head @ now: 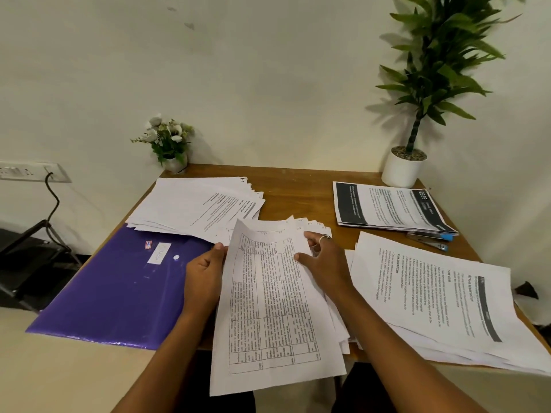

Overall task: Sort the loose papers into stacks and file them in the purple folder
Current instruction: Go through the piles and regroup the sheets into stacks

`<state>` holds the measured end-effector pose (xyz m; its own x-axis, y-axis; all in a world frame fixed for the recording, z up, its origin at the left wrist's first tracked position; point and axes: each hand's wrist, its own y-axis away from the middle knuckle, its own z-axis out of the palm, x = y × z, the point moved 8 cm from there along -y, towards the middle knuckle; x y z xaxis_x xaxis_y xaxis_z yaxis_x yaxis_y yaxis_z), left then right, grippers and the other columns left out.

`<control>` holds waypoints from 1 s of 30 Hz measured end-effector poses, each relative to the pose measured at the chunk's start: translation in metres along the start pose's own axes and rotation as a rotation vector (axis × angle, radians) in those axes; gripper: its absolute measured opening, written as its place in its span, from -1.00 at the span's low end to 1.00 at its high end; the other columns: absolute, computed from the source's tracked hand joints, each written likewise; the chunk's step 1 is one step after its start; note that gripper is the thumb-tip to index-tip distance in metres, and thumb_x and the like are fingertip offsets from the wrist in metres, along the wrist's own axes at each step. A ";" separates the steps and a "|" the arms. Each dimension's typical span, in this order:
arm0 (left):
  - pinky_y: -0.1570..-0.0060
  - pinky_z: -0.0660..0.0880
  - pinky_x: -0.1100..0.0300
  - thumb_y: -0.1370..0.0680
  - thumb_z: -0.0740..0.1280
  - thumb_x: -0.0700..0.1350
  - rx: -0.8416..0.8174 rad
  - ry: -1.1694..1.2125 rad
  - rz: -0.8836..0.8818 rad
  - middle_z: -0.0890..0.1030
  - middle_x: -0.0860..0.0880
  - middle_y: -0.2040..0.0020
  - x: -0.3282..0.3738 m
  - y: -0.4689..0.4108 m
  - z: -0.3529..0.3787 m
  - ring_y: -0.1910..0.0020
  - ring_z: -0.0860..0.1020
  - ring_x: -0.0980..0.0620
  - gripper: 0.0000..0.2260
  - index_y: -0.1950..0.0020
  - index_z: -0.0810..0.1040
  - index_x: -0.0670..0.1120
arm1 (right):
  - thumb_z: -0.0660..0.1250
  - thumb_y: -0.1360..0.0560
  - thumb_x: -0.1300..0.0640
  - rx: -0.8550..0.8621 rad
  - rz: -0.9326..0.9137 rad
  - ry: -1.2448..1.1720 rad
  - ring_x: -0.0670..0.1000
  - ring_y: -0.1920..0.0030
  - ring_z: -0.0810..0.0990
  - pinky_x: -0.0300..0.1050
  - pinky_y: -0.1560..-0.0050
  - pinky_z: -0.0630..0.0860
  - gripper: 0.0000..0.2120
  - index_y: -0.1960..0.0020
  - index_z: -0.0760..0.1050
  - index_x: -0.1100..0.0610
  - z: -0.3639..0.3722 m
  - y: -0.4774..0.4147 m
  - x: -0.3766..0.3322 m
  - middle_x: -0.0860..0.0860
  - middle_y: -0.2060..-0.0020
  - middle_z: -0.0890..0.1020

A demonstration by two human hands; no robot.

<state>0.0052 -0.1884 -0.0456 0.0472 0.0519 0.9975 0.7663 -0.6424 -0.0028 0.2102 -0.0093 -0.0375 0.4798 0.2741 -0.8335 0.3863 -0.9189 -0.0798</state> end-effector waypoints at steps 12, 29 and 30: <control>-0.06 0.66 0.04 -0.52 0.45 -0.33 0.121 0.013 0.078 0.50 0.03 -0.37 -0.005 -0.008 -0.010 -0.26 0.59 0.04 -0.46 -0.38 0.42 0.11 | 0.30 -0.65 0.07 -0.025 0.223 -0.204 -0.06 -0.13 0.63 -0.41 0.25 0.42 -0.68 -0.38 0.51 0.10 -0.028 -0.004 0.022 -0.05 -0.29 0.60; 0.19 0.62 0.00 -0.66 0.29 -0.17 -0.015 -0.090 -0.193 0.65 -0.08 0.05 0.021 -0.007 0.007 0.08 0.65 -0.10 -0.90 -0.13 0.55 -0.01 | 0.47 -0.54 0.16 -0.082 0.311 -0.164 0.12 -0.35 0.54 -0.02 -0.19 0.50 -0.51 -0.41 0.41 0.11 -0.034 0.001 0.027 0.04 -0.36 0.56; 0.27 0.57 0.05 -0.66 0.29 -0.14 0.029 -0.148 -0.156 0.63 -0.09 0.07 0.031 -0.011 -0.004 0.13 0.63 -0.08 -0.93 -0.12 0.53 -0.01 | 0.47 -0.54 0.16 -0.064 0.325 -0.174 0.13 -0.36 0.54 -0.02 -0.18 0.50 -0.52 -0.41 0.40 0.11 -0.036 0.001 0.027 0.04 -0.37 0.56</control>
<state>-0.0039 -0.1825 -0.0145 0.0191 0.2619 0.9649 0.7895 -0.5961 0.1462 0.2520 0.0077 -0.0408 0.4465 -0.0859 -0.8906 0.2868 -0.9291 0.2334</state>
